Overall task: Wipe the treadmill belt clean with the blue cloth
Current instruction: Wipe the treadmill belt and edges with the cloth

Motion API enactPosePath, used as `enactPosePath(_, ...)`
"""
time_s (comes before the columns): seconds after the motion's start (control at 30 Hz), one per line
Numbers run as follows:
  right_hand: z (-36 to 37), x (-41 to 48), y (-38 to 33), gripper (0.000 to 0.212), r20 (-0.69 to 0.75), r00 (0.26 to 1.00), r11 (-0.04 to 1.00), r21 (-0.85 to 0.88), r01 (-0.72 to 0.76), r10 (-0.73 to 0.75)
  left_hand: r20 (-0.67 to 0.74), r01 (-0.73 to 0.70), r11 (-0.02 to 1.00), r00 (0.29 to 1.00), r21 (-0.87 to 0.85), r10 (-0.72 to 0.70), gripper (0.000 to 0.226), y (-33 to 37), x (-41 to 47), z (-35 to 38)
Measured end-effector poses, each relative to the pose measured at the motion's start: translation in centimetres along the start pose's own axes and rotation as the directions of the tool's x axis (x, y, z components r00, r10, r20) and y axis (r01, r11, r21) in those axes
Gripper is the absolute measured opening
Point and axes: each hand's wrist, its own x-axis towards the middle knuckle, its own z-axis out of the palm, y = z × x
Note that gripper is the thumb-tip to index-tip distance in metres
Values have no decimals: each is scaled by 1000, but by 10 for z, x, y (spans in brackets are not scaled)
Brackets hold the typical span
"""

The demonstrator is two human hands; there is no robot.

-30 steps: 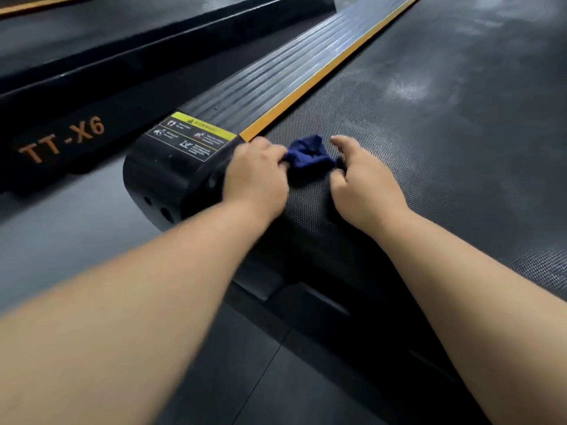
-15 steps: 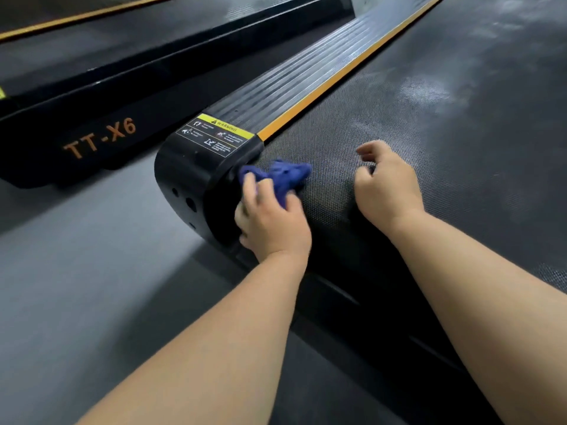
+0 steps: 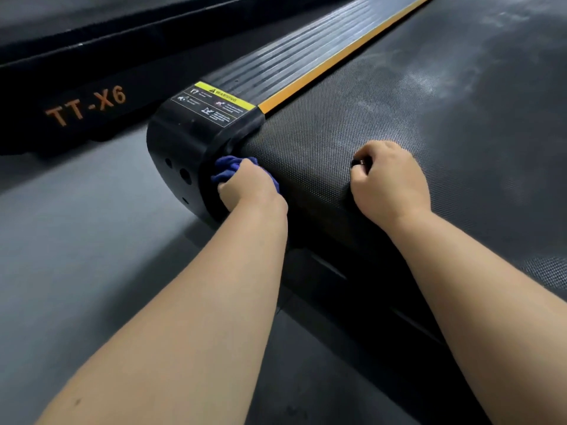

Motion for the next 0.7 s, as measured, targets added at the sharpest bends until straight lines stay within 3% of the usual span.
enactPosePath(0.03,0,0,0,23,0,1000,1000,-3,-1,1,-76,-16,1000,997,-18,14,57,0,-6,-1)
enactPosePath(0.1,0,0,0,23,-6,1000,1000,-12,-8,8,-28,-65,993,998,-94,63,35,-11,-13,-2)
enactPosePath(0.13,1,0,0,22,-12,1000,1000,-16,-9,9,17,-149,989,989,22,149,23,-18,-19,-5)
enactPosePath(0.27,2,0,-3,21,-23,999,1000,-9,-23,23,331,-453,816,879,360,342,44,-53,-40,-25)
enactPosePath(0.33,0,-1,-2,20,-28,999,999,3,-33,33,460,-556,755,803,348,379,40,-50,-37,-35)
enactPosePath(0.43,-2,-2,-5,20,-10,1000,1000,16,-26,26,449,-702,601,709,382,543,36,-16,6,-37)
enactPosePath(0.5,-3,-2,-4,21,-5,999,999,12,-33,34,522,-758,491,652,430,550,37,-1,28,-37)
enactPosePath(0.57,-4,-3,-5,21,-2,999,999,8,-34,34,628,-834,395,550,385,550,43,-11,21,-37)
enactPosePath(0.67,-8,-4,-6,21,20,999,998,37,-51,50,591,-839,434,541,330,598,46,-42,-3,-38)
enactPosePath(0.7,-8,-4,-6,20,26,998,997,56,-62,60,600,-859,420,507,293,618,46,-50,-9,-40)
